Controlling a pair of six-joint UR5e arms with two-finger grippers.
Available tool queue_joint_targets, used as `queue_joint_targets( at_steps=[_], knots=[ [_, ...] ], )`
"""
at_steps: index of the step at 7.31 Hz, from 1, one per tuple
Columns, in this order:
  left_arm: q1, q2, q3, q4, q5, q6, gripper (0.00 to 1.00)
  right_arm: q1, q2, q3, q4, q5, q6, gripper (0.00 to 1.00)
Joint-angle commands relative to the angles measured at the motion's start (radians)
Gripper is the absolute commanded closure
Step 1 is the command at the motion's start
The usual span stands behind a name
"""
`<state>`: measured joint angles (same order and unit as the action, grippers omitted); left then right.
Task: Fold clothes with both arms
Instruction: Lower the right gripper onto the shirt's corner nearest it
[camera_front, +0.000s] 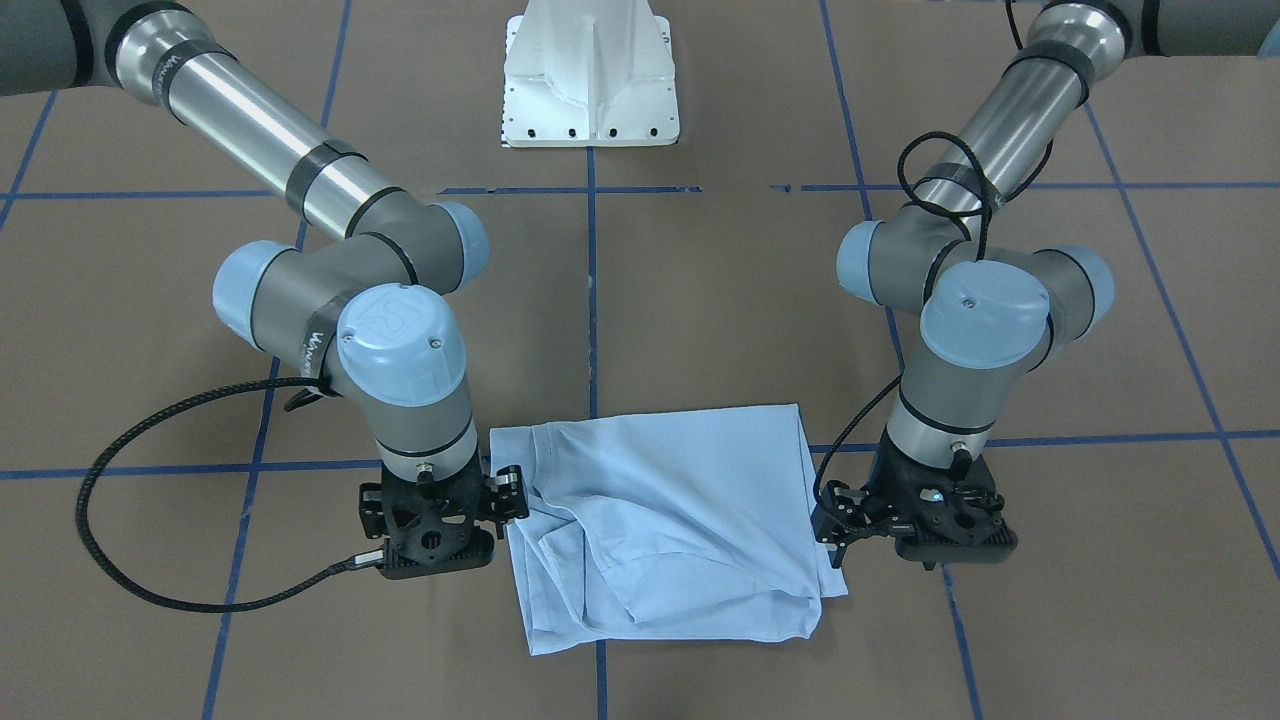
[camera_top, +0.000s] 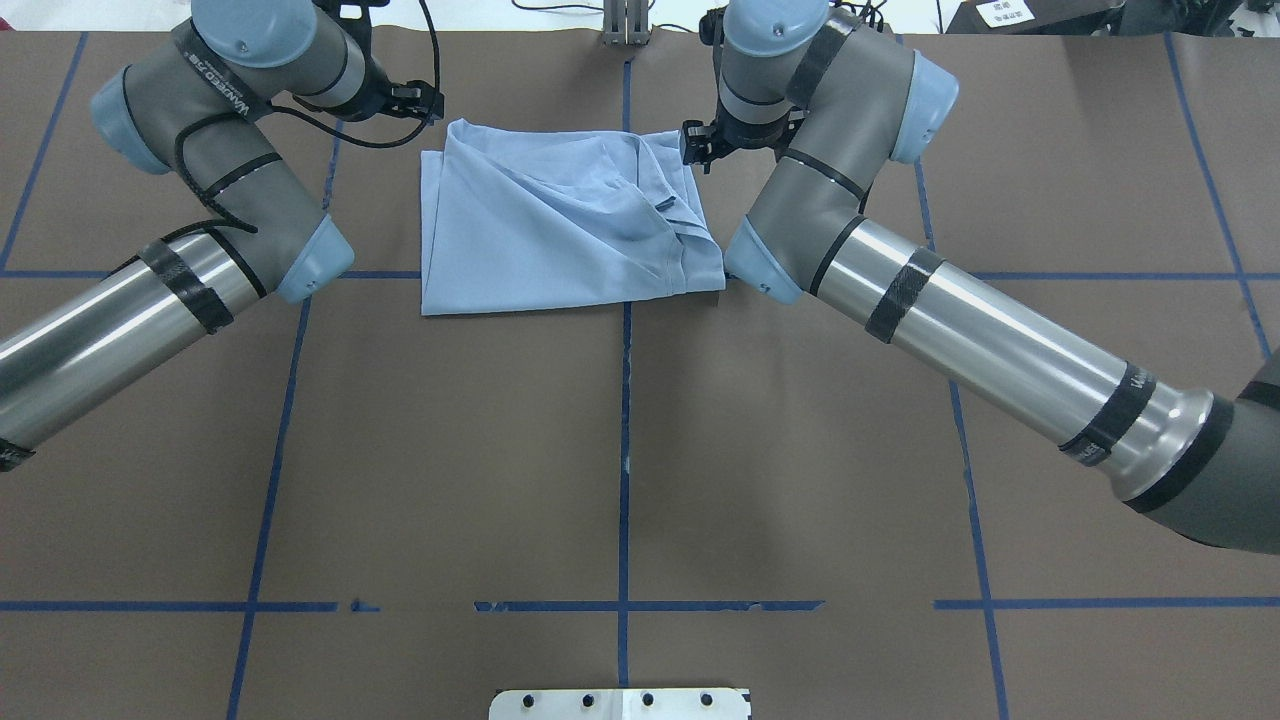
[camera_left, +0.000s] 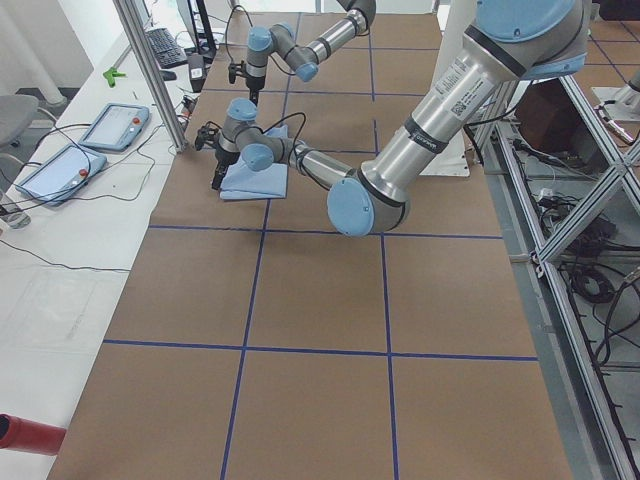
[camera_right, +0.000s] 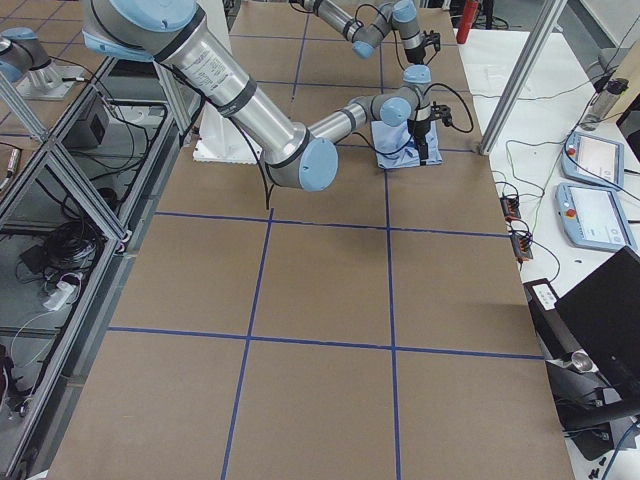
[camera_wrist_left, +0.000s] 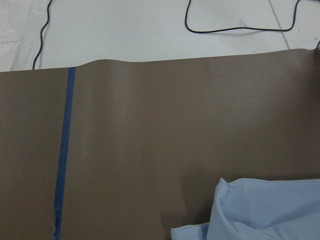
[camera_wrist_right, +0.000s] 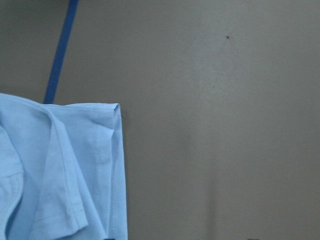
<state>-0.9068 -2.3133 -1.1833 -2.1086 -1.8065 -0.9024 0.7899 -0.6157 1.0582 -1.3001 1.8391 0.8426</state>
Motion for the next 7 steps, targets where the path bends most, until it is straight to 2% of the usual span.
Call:
queue_joint_targets(
  at_steps=[1, 2, 3, 5, 6, 7],
  knots=[
    [-0.006, 0.009, -0.001, -0.004, 0.0, 0.0, 0.0, -0.043, 0.04, -0.075, 0.093, -0.05, -0.01, 0.27],
    [-0.006, 0.011, -0.001, -0.005, 0.0, -0.001, 0.0, -0.073, 0.057, -0.093, 0.096, -0.101, -0.008, 0.32],
    [-0.006, 0.011, -0.001, -0.005, 0.001, -0.001, 0.0, -0.078, 0.06, -0.095, 0.099, -0.107, -0.01, 0.46],
    [-0.006, 0.015, 0.001, -0.005, 0.001, -0.001, 0.0, -0.08, 0.111, -0.168, 0.113, -0.109, -0.01, 0.48],
    [-0.006, 0.015, 0.001, -0.005, 0.001, -0.001, 0.0, -0.08, 0.113, -0.223, 0.192, -0.11, -0.01, 0.52],
    [-0.006, 0.015, 0.001, -0.005, 0.001, -0.001, 0.0, -0.08, 0.114, -0.237, 0.212, -0.112, -0.01, 0.53]
  ],
)
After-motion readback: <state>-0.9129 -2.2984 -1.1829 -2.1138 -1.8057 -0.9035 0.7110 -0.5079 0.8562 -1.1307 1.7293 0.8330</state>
